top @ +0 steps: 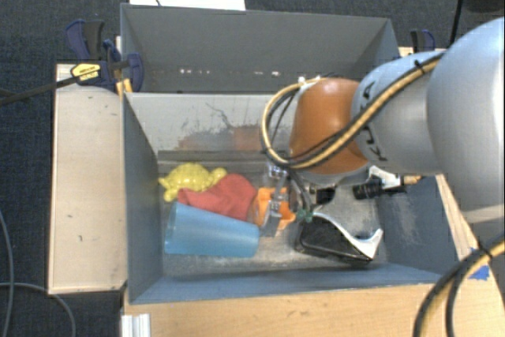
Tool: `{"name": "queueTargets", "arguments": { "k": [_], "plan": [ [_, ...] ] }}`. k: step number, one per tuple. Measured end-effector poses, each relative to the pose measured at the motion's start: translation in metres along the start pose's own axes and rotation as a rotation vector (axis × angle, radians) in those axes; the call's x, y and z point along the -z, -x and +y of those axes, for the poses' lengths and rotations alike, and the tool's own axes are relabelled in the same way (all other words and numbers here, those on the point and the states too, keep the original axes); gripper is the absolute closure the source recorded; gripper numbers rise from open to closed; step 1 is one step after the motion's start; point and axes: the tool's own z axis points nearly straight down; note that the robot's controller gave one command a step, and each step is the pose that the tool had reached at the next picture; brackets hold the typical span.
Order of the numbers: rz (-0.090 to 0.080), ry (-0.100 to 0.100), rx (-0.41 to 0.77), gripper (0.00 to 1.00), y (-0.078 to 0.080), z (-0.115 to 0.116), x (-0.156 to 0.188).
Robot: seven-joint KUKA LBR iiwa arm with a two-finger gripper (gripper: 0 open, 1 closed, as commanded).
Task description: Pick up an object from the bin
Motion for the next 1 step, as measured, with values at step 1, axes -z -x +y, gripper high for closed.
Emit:
{"name": "queueTargets", "arguments": {
  "k": [1],
  "plan": [
    [-0.008, 0.001, -0.083, 0.00, -0.0040, -0.0018, -0.0027]
  ]
}}
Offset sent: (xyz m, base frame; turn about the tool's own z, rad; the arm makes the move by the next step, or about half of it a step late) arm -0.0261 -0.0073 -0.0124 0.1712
